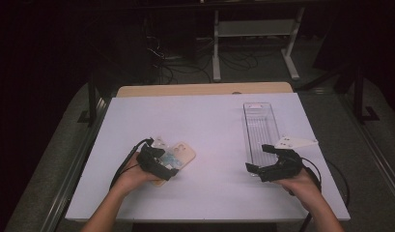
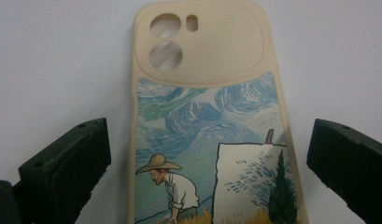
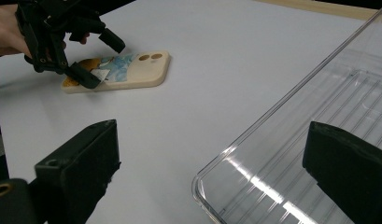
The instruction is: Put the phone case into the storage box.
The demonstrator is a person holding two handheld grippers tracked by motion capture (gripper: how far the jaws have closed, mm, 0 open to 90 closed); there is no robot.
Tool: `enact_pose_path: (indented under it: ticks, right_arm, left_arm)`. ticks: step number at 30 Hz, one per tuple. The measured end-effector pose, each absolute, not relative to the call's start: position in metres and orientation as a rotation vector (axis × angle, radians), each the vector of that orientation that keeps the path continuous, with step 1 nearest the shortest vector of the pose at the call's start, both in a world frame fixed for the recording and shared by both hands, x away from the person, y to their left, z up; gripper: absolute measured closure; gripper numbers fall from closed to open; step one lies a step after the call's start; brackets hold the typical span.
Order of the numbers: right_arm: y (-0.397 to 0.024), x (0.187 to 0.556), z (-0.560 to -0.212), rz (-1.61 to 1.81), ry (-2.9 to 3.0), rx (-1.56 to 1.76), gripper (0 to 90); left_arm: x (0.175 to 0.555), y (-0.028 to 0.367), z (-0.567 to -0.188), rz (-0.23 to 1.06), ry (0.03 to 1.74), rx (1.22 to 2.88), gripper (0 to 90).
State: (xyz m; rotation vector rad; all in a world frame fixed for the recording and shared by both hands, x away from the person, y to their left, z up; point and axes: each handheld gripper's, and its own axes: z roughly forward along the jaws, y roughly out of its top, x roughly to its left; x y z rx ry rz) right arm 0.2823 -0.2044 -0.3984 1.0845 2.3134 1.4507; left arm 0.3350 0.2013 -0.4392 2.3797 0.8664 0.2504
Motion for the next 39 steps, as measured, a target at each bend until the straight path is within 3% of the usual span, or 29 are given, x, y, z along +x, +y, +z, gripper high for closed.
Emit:
enact_pose_path:
  ticks: [24, 31, 39]
  right_arm:
    - [-0.2040, 0.2824, -0.3986, 1.451, 2.315, 1.079, 3.4]
    - [-0.2039, 0.2822, -0.3983, 1.451, 2.316, 1.073, 3.5]
    - [-0.2042, 0.2822, -0.3983, 1.453, 2.315, 1.065, 3.5]
  left_arm:
    - [0.3330, 0.2016, -0.4471, 0.270, 0.840, 2.405, 0.0]
    - [0.3298, 0.2019, -0.4448, 0.260, 0.820, 2.395, 8.3]
    - [0.3301, 0.2015, -0.4440, 0.254, 0.825, 2.403, 9.3]
